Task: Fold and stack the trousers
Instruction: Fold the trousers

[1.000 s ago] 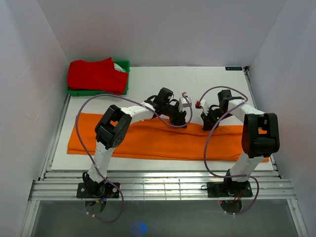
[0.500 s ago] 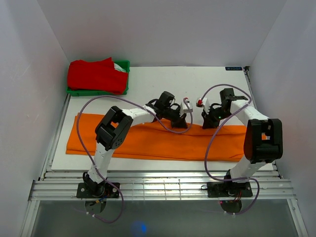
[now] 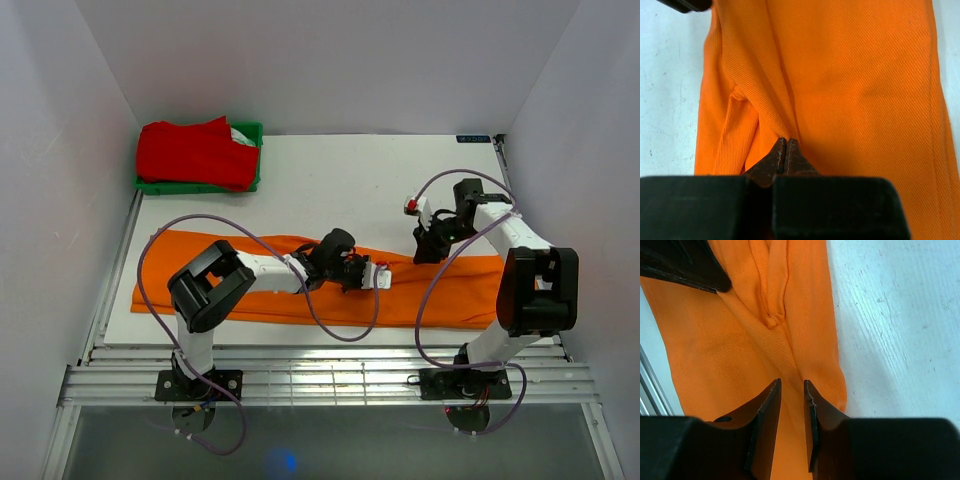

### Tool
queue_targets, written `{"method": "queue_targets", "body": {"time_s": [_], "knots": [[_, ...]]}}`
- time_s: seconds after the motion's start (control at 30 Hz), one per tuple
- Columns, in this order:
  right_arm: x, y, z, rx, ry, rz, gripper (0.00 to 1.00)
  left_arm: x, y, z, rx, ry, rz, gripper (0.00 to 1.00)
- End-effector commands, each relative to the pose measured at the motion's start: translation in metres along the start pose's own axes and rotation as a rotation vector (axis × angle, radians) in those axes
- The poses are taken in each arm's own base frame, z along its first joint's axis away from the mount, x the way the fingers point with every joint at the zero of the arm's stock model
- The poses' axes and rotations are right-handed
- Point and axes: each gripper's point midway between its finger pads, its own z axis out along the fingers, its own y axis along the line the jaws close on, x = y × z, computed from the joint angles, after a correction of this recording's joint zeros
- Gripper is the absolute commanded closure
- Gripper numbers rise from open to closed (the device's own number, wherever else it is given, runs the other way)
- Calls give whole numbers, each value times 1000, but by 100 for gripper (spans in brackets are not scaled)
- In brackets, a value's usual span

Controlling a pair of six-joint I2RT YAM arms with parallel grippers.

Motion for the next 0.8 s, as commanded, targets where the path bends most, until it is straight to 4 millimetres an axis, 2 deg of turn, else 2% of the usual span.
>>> {"method": "queue_targets", "body": {"time_s": [0.0, 0.1, 0.2, 0.23, 0.33, 0.43, 0.57, 0.67, 0.77], "knots": [[-16, -11, -13, 34, -40, 48, 69, -8, 10, -6, -80, 19, 154, 100], [-40, -18, -20, 54, -101, 132, 66, -4, 5, 1, -86, 44, 171, 100], [-55, -13, -21, 60, -117, 164, 67, -3, 2, 7, -97, 54, 189, 100], [-59, -5, -16, 44, -107, 153, 68, -1, 2, 8, -104, 62, 189, 100], [-55, 12, -3, 6, -52, 137, 71, 1, 1, 11, -115, 68, 192, 100], [-41, 17, 12, 6, 18, 116, 69, 0, -1, 10, -118, 62, 200, 100], [-30, 9, 26, 16, 81, 141, 57, 0, -12, 10, -110, 62, 253, 100], [-30, 6, 31, 32, 108, 149, 49, 3, -21, 11, -104, 69, 266, 100], [-24, 11, 37, 44, 151, 149, 43, 4, -27, 13, -95, 77, 262, 100]]}}
